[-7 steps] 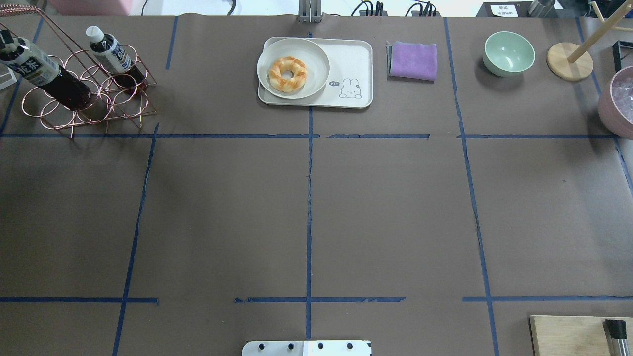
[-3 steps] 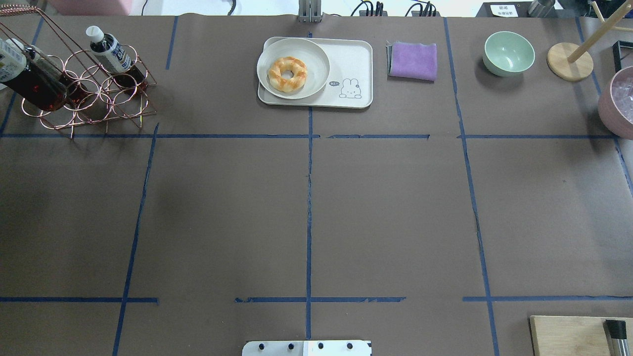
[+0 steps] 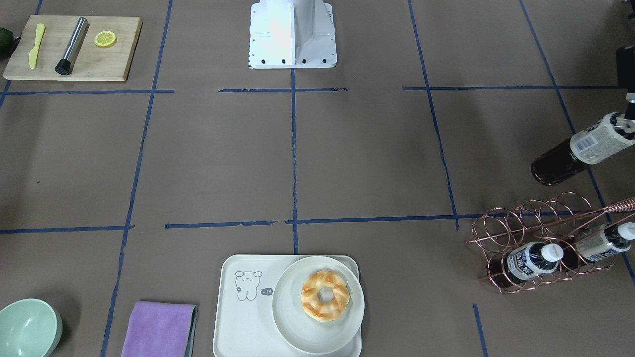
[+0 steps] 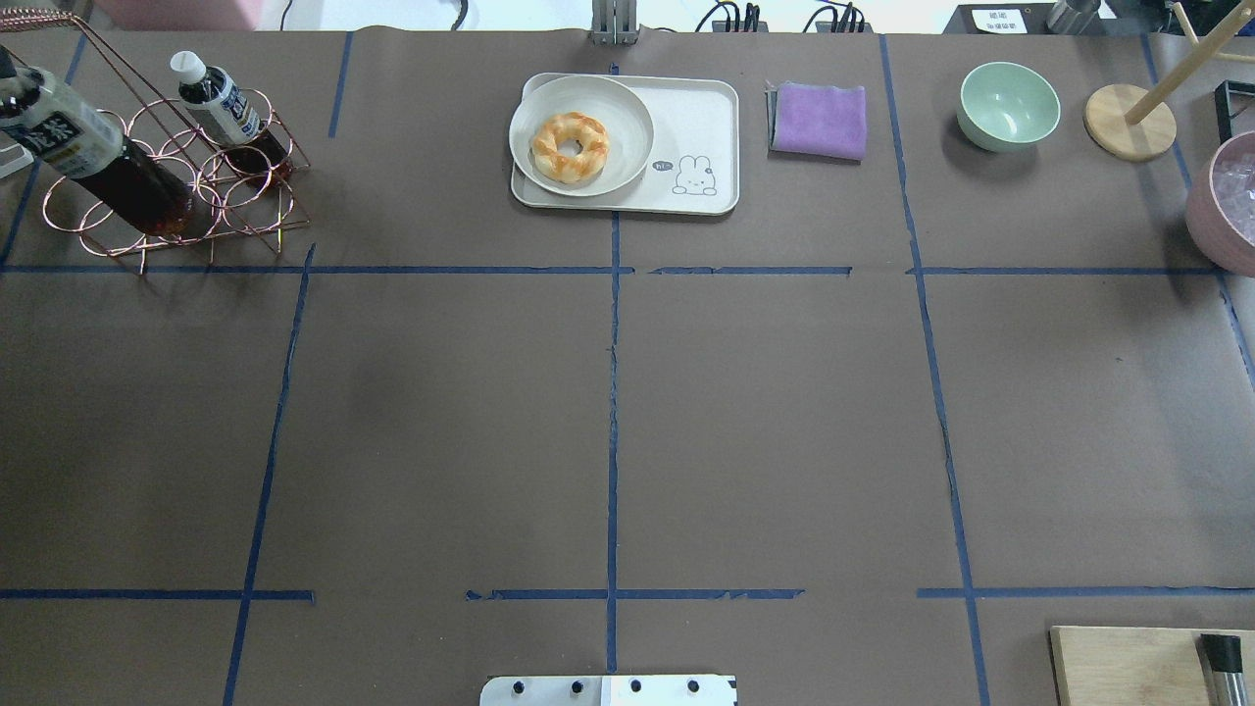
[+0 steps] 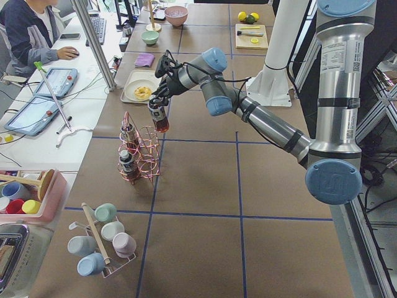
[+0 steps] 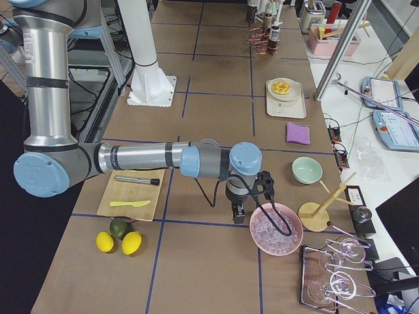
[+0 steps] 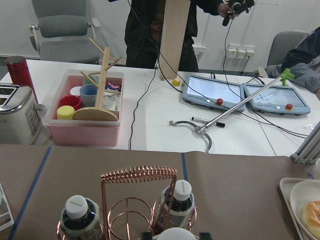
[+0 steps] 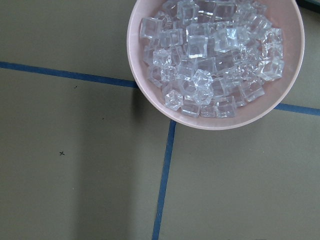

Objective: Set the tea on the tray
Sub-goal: 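Lift the tea bottle up out of the rack with the left gripper, then carry the bottle toward the tray and lower it just nearer the robot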

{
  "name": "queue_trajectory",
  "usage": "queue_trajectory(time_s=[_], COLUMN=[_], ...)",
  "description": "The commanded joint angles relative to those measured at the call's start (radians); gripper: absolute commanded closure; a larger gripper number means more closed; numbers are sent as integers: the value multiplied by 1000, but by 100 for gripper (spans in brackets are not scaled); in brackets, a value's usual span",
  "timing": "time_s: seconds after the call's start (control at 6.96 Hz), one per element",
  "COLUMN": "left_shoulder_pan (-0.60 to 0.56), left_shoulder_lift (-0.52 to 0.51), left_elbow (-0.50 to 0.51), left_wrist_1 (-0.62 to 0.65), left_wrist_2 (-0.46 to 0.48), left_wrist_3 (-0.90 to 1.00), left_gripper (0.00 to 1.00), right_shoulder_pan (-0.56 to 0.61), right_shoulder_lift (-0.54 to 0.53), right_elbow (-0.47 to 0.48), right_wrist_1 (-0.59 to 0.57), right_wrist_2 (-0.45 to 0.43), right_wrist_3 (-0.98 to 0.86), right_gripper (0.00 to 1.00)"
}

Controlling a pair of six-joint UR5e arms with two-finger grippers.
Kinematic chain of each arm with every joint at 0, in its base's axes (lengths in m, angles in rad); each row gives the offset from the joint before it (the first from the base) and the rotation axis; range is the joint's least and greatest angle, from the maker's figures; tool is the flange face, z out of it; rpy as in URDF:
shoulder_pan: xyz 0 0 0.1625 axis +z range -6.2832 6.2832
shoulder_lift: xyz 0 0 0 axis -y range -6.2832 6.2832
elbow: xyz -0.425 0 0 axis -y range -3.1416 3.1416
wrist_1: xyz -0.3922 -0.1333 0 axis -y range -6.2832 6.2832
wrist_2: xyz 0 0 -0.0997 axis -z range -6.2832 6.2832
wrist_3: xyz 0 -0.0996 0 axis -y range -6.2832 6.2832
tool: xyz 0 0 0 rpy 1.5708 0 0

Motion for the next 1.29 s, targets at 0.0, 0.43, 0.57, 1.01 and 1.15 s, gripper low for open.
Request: queue_trajectory(time_s=[0.0, 0.43, 0.57, 1.01, 1.15], left_shoulder_pan=[195, 478, 555, 665, 689], left_shoulder_lift=[-149, -459, -576, -797, -804], left_elbow=[0, 18, 71, 342, 369], left_wrist_1=[170, 546, 658, 685, 687], left_wrist_2=[189, 511, 587, 736, 753], left_wrist_3=[-15, -215, -330, -443, -443], left_gripper=[98, 98, 98, 98, 98], right_shoulder_pan=[0, 0, 0, 0, 0], right_shoulder_lift=[0, 0, 0, 2, 2], right_elbow=[-1, -1, -1, 0, -1], right_wrist_1=[0, 0, 0, 0, 0], right_wrist_2=[0, 0, 0, 0, 0], right_wrist_3=[0, -1, -1, -1, -1], right_gripper=[0, 0, 0, 0, 0])
